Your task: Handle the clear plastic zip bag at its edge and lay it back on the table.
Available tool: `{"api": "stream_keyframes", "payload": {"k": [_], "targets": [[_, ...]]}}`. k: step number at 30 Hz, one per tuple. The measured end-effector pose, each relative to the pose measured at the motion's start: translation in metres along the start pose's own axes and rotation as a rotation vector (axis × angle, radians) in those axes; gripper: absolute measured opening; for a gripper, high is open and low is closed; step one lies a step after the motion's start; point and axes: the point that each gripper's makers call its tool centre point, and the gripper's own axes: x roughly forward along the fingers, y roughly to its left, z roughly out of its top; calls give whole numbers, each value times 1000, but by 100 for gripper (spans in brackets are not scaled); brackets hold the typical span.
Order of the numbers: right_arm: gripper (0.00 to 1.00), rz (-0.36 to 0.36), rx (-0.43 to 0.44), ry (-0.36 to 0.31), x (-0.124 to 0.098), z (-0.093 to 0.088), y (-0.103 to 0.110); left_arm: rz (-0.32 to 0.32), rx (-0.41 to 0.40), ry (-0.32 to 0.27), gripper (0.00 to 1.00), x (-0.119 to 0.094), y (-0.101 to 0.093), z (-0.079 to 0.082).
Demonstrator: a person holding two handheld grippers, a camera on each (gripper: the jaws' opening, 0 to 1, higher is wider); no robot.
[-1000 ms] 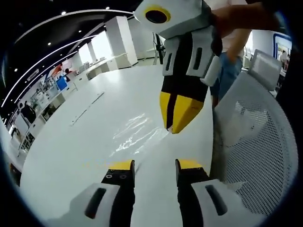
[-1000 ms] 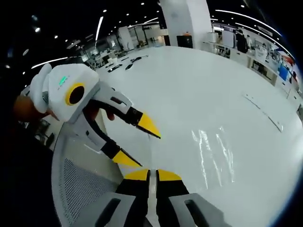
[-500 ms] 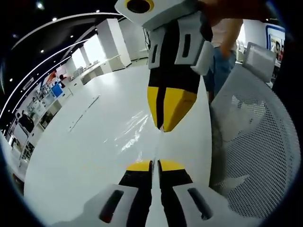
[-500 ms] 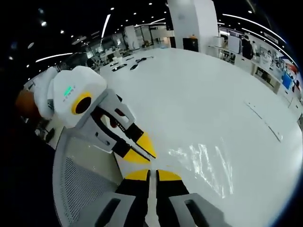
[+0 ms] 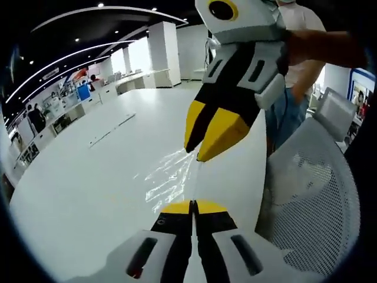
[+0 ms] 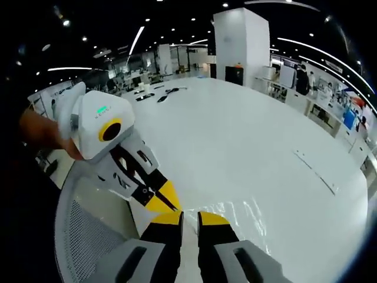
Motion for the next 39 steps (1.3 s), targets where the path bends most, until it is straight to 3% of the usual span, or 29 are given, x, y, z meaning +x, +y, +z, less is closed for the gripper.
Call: {"api": "stream_keyframes", "payload": {"k": [9, 13, 17, 23, 27, 34, 39], "targets": [[8, -155, 69, -104, -21, 0, -26, 53, -112, -53, 0, -3, 15, 8], [8, -124, 187, -106, -18, -8, -20, 66, -110, -89, 0, -3, 17, 18], [7, -119, 183, -126, -12, -5, -13, 48, -104, -114, 0, -2, 10, 28], [7, -136, 183, -190, -13, 13, -15, 9, -109, -151, 0, -1, 1, 42], [5, -142, 153, -207, -16, 21, -16, 23, -51, -172, 0, -3, 1, 51], [6, -130, 150, -241, -21, 36, -21, 24, -28, -222, 0, -7, 1, 66], [6, -112, 196, -242, -16, 40, -20, 29, -33, -233, 0, -7, 0, 70]]}}
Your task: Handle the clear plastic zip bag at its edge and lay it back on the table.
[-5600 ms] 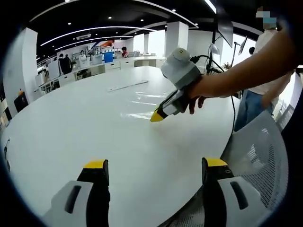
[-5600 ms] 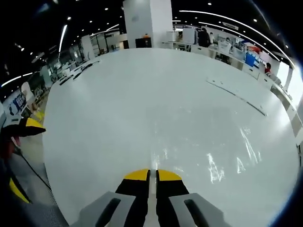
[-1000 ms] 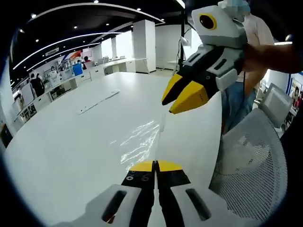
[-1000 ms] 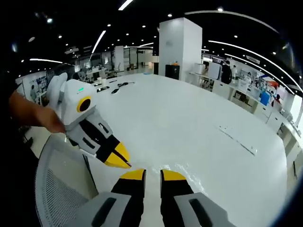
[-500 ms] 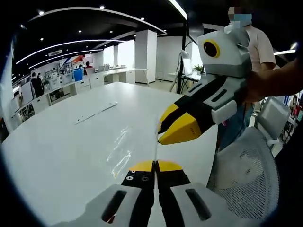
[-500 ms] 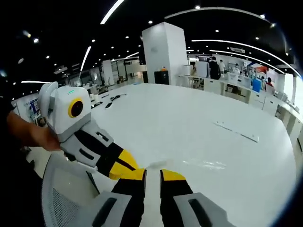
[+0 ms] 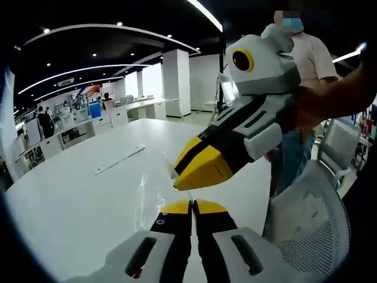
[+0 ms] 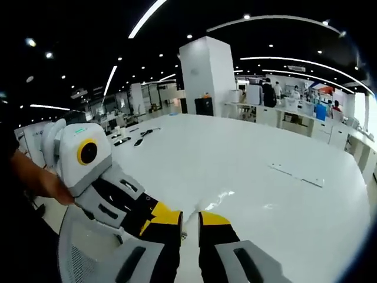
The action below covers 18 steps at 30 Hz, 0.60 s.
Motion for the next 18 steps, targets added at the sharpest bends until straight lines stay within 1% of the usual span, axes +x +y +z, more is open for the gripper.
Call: {"api": "stream_keyframes", "payload": {"k": [3, 4, 8, 11, 13, 15, 16, 18], "targets": [[2, -16, -38, 20, 2, -2, 0, -1, 9, 2, 0, -1, -1, -1], [1, -8, -31, 21, 3, -2, 2, 1, 12, 3, 0, -1, -1, -1], [0, -5, -38, 31, 4, -2, 4, 3, 3, 1, 0, -3, 0, -3], [0, -3, -56, 43, 5, -3, 6, -3, -2, 0, 3, -3, 1, -5], [0, -9, -95, 62, 6, -4, 6, -11, 1, -2, 5, -2, -1, -3], [0, -21, -158, 91, 7, -8, 2, -14, 24, -4, 3, -4, -1, -2], [0, -23, -173, 96, 7, -9, 2, -6, 47, -2, 2, -5, 1, -2], [0, -20, -172, 102, 7, -11, 4, -3, 46, 2, 3, -6, 4, -4]]}}
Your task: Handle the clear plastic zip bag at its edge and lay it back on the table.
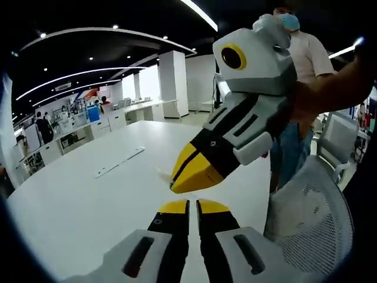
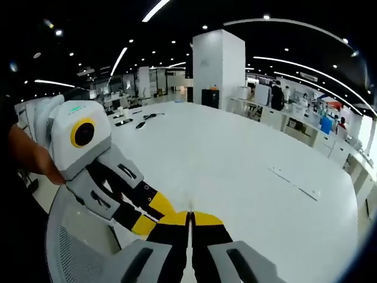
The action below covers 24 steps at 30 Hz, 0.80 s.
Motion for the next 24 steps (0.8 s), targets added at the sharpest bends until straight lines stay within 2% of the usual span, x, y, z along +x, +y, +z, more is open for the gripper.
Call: {"api": "stream_keyframes", "payload": {"k": [7, 10, 18, 24], "targets": [[0, -30, -64, 45, 6, -10, -7, 28, 6, 24, 5, -13, 18, -13], [0, -43, -67, 55, 6, -11, -11, 40, 5, 32, 5, -17, 21, -17], [0, -132, -125, 81, -6, -10, -46, 52, -2, 40, 5, -22, 24, -22], [0, -194, -147, 72, -19, -1, -72, 55, -4, 48, 7, -24, 23, -28]]}}
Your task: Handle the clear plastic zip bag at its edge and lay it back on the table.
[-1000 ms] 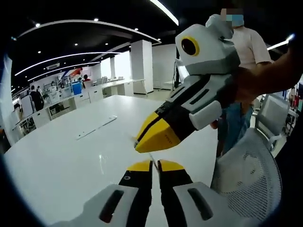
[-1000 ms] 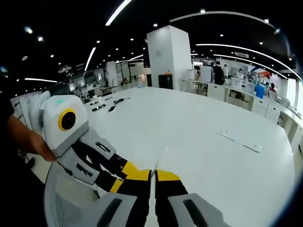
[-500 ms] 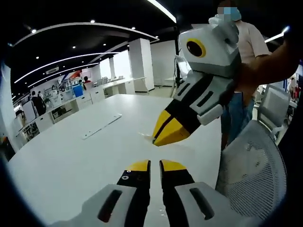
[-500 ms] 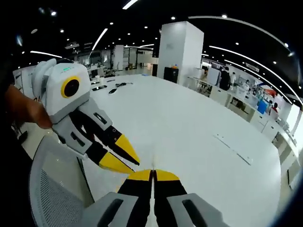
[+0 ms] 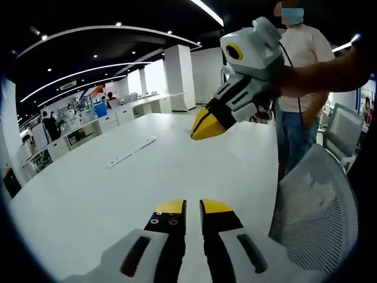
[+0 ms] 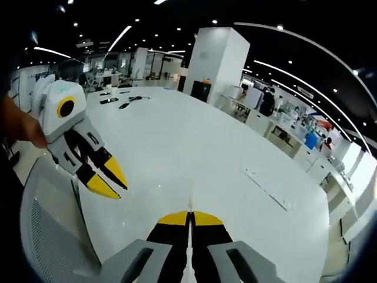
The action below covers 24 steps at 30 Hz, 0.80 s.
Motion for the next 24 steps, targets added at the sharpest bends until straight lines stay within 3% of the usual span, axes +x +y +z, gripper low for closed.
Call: {"api": "stream_keyframes", "payload": {"k": [6, 9, 15, 20, 22, 24], "targets": [[0, -60, -46, -2, -5, 6, -23, 6, 12, 16, 12, -2, 0, -7], [0, -125, -122, 14, -10, 10, -41, 19, 14, 22, 14, -6, 1, -12], [0, -160, -152, 21, -12, 15, -58, 41, 3, 30, 23, -10, 3, -16], [0, -178, -207, 34, -12, 17, -67, 84, -13, 38, 40, -14, 10, -22], [0, -183, -228, 42, -9, 18, -73, 87, -52, 37, 48, -14, 10, -24], [0, -189, -236, 41, -9, 19, -75, 90, -112, -3, 57, -15, 7, -19]]}}
